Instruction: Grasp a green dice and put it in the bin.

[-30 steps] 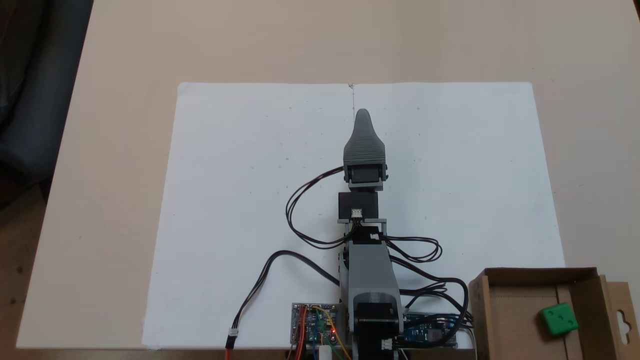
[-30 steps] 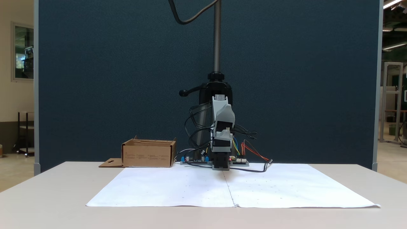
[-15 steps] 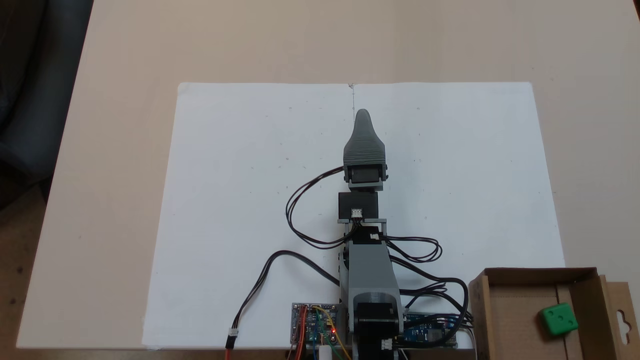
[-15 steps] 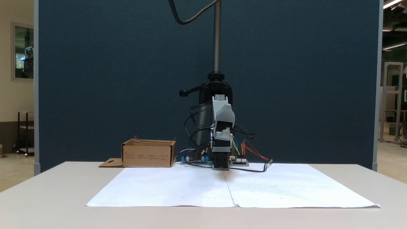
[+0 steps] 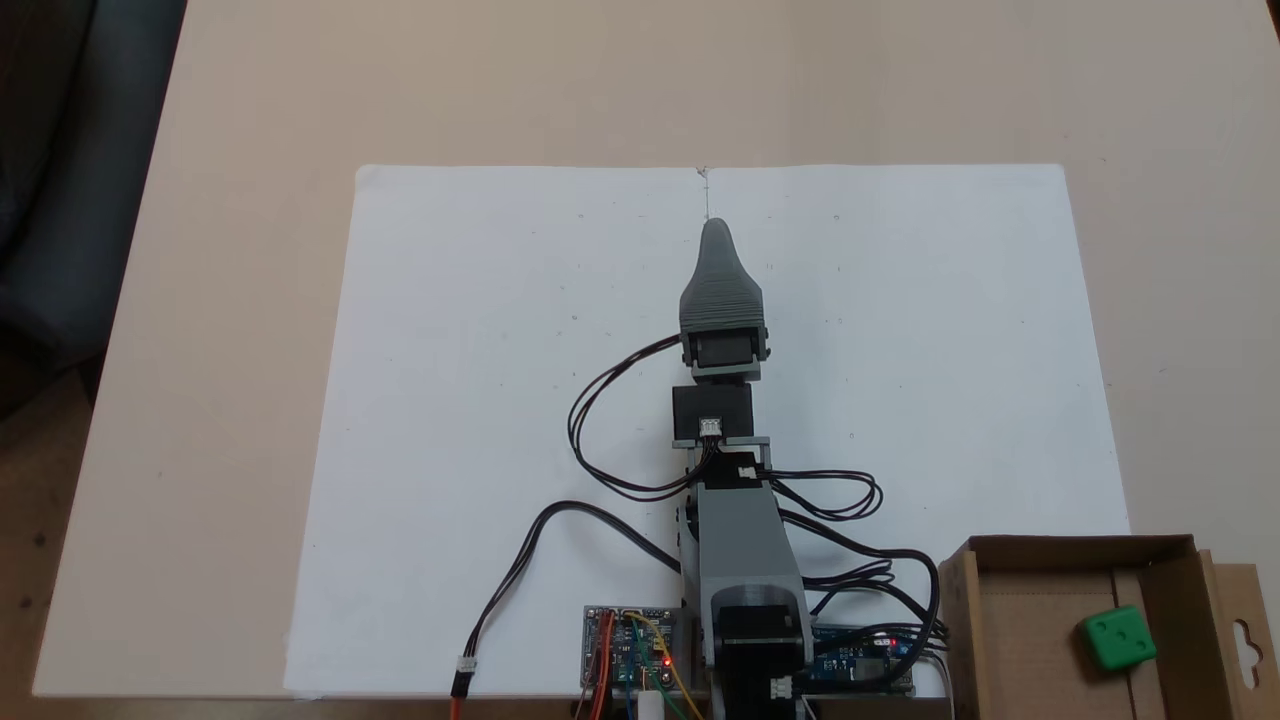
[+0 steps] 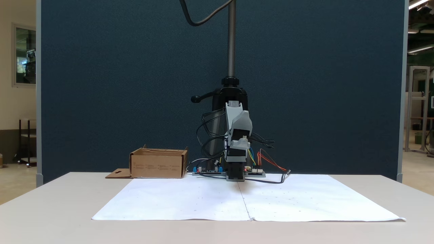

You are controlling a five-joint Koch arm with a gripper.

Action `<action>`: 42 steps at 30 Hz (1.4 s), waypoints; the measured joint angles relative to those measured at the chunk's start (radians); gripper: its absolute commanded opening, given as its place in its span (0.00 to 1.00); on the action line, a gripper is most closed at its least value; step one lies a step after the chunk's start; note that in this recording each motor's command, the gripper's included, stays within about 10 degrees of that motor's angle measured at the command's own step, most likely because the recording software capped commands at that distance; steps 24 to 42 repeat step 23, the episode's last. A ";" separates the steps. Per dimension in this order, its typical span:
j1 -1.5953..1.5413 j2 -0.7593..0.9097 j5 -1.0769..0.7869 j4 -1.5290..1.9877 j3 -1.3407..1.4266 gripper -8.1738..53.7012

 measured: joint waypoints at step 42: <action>0.058 0.000 0.124 -0.003 0.000 0.83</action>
